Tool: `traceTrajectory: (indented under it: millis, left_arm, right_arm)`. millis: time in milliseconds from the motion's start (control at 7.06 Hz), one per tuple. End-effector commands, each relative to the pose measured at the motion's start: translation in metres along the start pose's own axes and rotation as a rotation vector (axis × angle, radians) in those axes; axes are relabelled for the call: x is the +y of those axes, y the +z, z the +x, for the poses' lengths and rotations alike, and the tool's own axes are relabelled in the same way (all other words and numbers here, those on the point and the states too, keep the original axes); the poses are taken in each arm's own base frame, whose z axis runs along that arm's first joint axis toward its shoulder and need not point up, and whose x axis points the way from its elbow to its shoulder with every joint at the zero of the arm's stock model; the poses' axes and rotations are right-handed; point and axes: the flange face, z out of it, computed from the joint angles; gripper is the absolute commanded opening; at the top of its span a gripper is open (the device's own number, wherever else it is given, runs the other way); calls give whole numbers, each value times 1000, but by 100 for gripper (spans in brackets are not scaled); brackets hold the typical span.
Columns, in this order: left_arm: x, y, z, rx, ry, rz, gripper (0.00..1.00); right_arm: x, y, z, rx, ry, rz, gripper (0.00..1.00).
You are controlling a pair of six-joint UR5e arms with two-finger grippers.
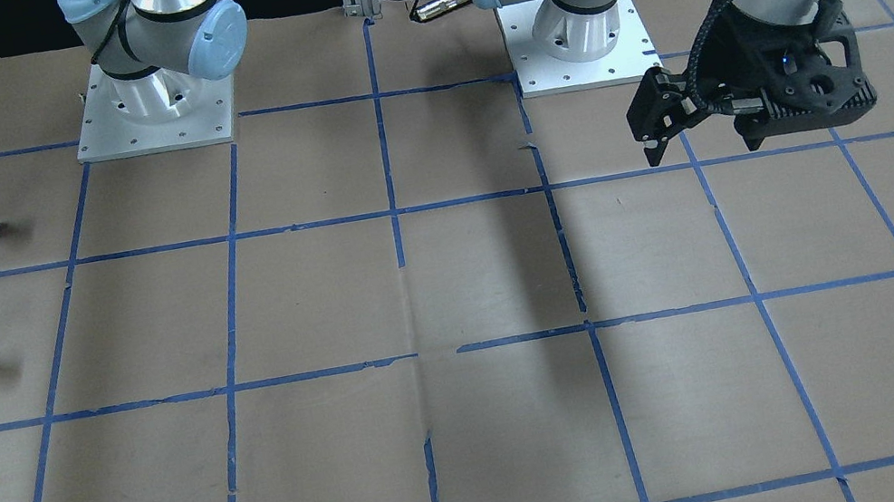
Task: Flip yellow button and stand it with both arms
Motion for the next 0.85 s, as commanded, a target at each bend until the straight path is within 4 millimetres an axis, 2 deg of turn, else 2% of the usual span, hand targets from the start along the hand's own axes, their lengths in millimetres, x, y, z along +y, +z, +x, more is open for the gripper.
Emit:
traceTrajectory:
  millis: [0,142,283,425,566,708]
  left_arm:
    - [2,-4,-2,-2,-25,9,100]
    - [1,-5,-1,-1,-51,13,100]
    - [-1,-1,3,9,-51,4,100]
    - [2,-3,8,24,-46,6,100]
    - [3,-6,8,24,-46,13,100]
    - [2,-6,9,26,-46,13,100]
  right_arm:
    - [-10,2,-114,32,174,-39,100]
    - [-1,5,-170,73,220,-38,100]
    - [14,4,-200,171,213,-26,100]
    - [26,0,-207,181,238,-14,100]
    - [27,-2,-202,178,250,-7,100]
    - [23,-5,-185,175,276,-9,100]
